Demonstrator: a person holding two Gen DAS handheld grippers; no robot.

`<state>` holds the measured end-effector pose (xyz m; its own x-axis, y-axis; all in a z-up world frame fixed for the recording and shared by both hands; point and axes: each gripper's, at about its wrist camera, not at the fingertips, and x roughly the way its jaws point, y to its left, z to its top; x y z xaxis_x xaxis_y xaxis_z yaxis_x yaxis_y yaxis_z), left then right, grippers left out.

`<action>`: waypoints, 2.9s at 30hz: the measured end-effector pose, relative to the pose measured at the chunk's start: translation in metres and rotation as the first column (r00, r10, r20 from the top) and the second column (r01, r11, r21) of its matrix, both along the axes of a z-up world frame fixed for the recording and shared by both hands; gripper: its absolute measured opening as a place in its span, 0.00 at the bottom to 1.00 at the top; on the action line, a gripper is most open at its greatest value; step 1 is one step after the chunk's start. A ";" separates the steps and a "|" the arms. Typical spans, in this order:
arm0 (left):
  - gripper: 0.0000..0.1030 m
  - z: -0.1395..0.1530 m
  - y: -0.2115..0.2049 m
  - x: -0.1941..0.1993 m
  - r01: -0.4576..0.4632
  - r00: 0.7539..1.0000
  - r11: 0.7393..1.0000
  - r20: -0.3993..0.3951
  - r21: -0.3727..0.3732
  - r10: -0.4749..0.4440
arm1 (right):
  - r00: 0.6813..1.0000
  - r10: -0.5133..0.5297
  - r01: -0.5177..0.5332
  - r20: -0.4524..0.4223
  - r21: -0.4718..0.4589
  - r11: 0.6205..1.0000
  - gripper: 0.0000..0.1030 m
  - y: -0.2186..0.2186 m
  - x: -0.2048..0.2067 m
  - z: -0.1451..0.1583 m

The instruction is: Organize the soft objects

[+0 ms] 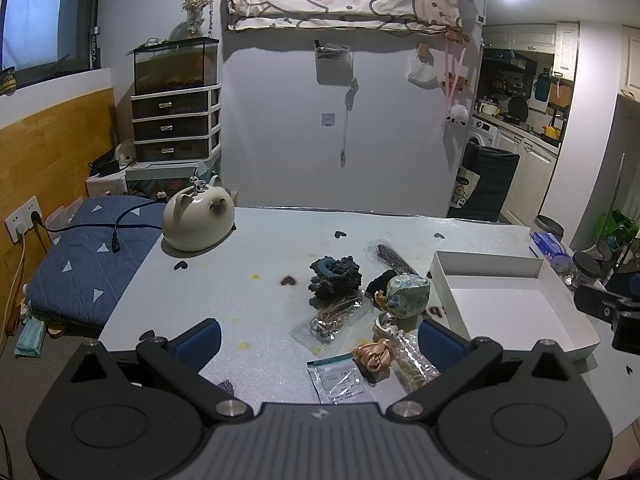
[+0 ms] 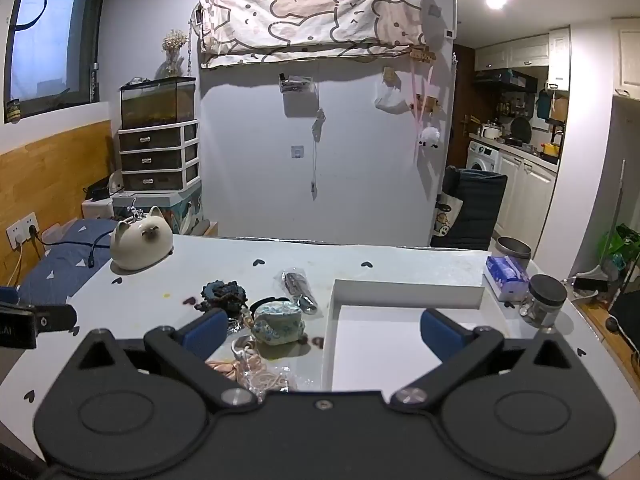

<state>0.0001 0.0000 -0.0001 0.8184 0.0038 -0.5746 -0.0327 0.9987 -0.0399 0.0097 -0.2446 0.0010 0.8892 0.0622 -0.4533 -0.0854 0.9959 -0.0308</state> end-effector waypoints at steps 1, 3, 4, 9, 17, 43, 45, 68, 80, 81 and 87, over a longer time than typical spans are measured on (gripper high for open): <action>1.00 0.000 0.000 0.000 0.000 1.000 1.000 0.000 0.000 0.000 | 1.000 0.000 0.000 0.000 0.001 1.000 1.00 0.000 0.000 0.000; 1.00 0.000 0.000 0.000 0.001 1.000 1.000 -0.001 0.000 -0.001 | 1.000 0.000 0.000 -0.001 0.002 1.000 1.00 0.000 0.000 0.000; 1.00 0.000 0.000 0.000 0.001 1.000 1.000 -0.001 0.000 -0.001 | 1.000 0.000 0.000 -0.001 0.002 1.000 1.00 0.000 0.000 0.000; 1.00 0.000 0.000 0.000 0.000 1.000 1.000 -0.002 -0.001 0.000 | 1.000 -0.001 0.001 -0.002 0.003 1.000 1.00 0.002 -0.003 0.003; 1.00 0.000 0.000 0.000 0.000 1.000 1.000 -0.003 -0.002 0.000 | 1.000 -0.001 0.001 -0.006 0.005 1.000 1.00 -0.001 0.004 -0.002; 1.00 0.000 0.000 0.000 0.001 1.000 1.000 -0.004 -0.003 -0.001 | 1.000 -0.003 0.003 -0.006 0.005 1.000 1.00 0.000 0.003 -0.002; 1.00 0.000 0.000 0.000 0.001 1.000 1.000 -0.004 -0.004 -0.001 | 1.000 -0.004 0.004 -0.006 0.005 1.000 1.00 0.000 0.003 -0.002; 1.00 -0.002 0.002 0.004 0.001 1.000 1.000 -0.004 -0.004 -0.001 | 1.000 -0.006 0.006 -0.006 0.006 1.000 1.00 0.001 0.003 0.000; 1.00 -0.003 -0.001 0.011 0.010 1.000 1.000 0.019 0.006 -0.010 | 1.000 0.001 -0.001 0.004 0.002 1.000 1.00 -0.001 0.007 0.001; 1.00 -0.003 -0.001 0.013 0.012 1.000 1.000 0.023 0.008 -0.012 | 1.000 0.003 -0.003 0.007 0.003 1.000 1.00 -0.001 0.008 0.001; 1.00 0.003 -0.007 0.040 0.011 0.999 1.000 0.044 0.018 -0.012 | 0.999 0.014 -0.015 0.040 0.008 1.000 1.00 -0.002 0.026 0.004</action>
<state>0.0402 -0.0073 0.0033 0.8430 0.0046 -0.5378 -0.0201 0.9995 -0.0229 0.0360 -0.2465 0.0055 0.9056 0.0789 -0.4168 -0.0988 0.9948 -0.0263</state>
